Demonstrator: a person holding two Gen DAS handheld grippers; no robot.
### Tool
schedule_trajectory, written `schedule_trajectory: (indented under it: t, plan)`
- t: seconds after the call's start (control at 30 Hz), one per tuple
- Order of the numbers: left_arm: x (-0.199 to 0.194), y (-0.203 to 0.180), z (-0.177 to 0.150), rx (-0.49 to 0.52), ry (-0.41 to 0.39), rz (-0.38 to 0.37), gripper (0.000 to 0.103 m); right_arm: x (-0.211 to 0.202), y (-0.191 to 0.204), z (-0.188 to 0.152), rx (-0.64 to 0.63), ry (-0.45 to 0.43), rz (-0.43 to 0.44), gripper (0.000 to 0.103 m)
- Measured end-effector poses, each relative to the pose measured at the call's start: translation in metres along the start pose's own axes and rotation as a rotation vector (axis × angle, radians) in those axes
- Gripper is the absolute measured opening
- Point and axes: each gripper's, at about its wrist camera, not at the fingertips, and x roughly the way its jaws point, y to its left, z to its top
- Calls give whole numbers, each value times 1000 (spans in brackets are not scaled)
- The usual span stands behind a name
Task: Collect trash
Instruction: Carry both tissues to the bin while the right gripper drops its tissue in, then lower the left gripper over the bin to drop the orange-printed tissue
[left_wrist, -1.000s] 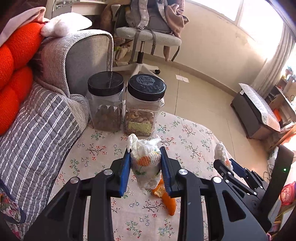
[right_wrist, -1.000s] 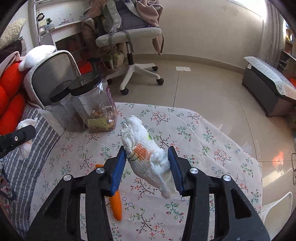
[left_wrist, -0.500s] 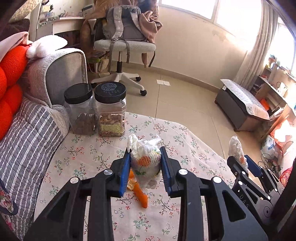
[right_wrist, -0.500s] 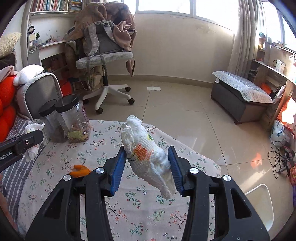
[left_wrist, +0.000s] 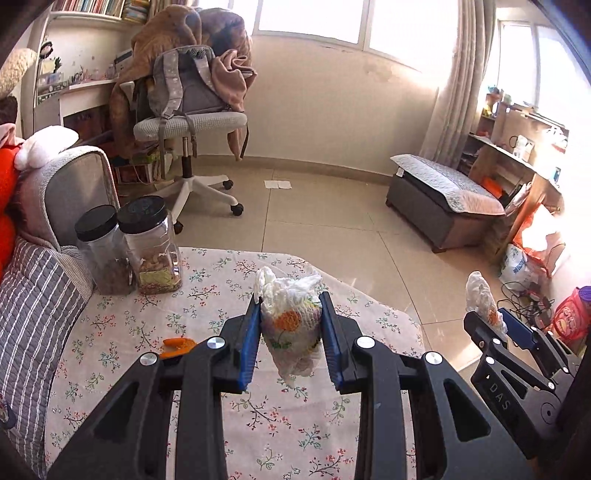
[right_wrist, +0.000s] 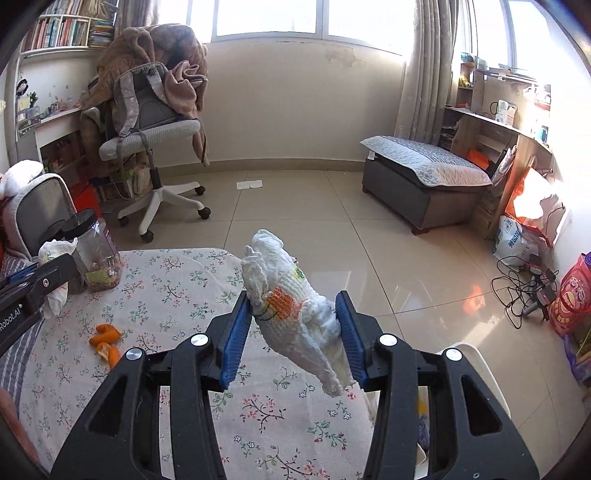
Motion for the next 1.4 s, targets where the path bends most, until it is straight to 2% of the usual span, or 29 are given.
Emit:
schedule_trajectory:
  t: [0.37, 0.6, 0.67, 0.73, 0.9, 1.1, 1.4]
  plan:
    - [8, -75, -24, 117, 29, -90, 31, -19, -88, -19, 115, -20, -162, 44]
    - [10, -115, -40, 183, 51, -140, 31, -16, -143, -38, 174, 49, -273, 47]
    - [10, -128, -44, 201, 56, -152, 31, -16, -157, -41, 196, 62, -299, 56]
    - [12, -140, -48, 212, 64, -172, 31, -21, -170, -45, 225, 52, -320, 74]
    - [18, -171, -55, 204, 104, -243, 31, -39, -197, -53, 277, -2, -394, 91]
    - [26, -220, -61, 205, 149, -332, 31, -54, -238, -64, 365, -30, -443, 96]
    - [40, -290, -69, 230, 211, -424, 31, -70, -287, -78, 501, -69, -509, 96]
